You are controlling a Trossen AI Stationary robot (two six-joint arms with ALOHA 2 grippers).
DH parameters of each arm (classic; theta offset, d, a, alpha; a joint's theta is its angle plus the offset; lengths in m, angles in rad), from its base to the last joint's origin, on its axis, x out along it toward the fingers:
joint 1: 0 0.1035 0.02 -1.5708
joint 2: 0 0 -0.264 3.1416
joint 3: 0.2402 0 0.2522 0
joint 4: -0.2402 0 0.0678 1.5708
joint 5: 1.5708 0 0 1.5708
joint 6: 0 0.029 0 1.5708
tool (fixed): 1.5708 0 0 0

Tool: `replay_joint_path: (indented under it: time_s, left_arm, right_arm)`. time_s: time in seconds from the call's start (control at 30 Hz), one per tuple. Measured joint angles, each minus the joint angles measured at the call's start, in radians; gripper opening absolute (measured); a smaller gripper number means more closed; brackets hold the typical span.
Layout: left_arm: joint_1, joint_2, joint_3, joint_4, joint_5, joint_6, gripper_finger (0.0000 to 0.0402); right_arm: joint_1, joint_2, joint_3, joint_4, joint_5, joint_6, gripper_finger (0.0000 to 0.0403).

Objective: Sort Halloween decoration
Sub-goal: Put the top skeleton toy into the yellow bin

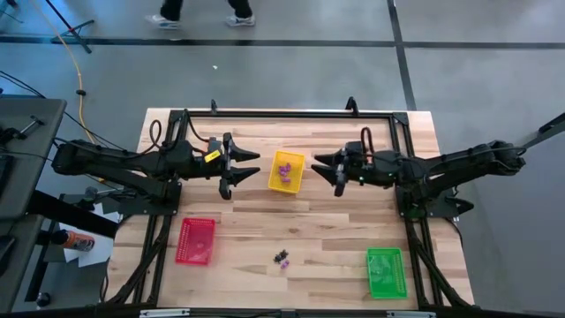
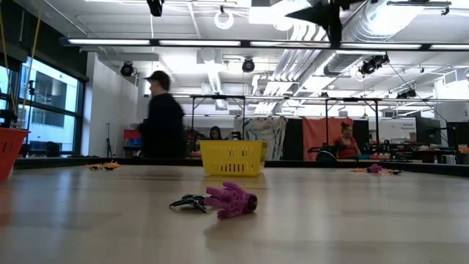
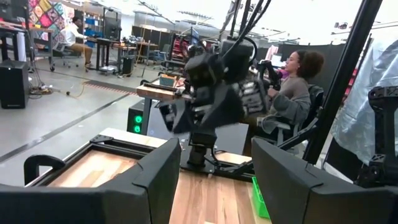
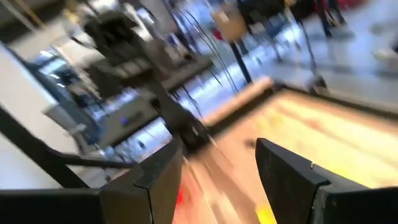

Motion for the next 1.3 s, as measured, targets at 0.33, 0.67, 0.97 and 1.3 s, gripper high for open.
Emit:
replay_joint_path:
  time_s: [0.33,0.67,0.97,1.3]
  left_arm:
    - [0.0,0.0,0.0,0.0,0.0,0.0,0.0188]
    - [0.0,0.0,0.0,-0.003,0.0,-0.001,0.0188]
    - [0.0,0.0,0.0,-0.005,0.0,-0.001,0.0188]
    - [0.0,0.0,0.0,-0.005,0.0,-0.001,0.0188]
  right_arm:
    - [-0.124,0.001,0.016,-0.721,-0.046,0.541,0.02]
    - [-0.499,0.067,0.108,-1.202,-0.088,0.322,0.02]
    - [-0.712,0.241,0.065,-1.115,-0.153,0.128,0.02]
    - [-0.754,0.431,0.031,-1.029,-0.187,0.085,0.02]
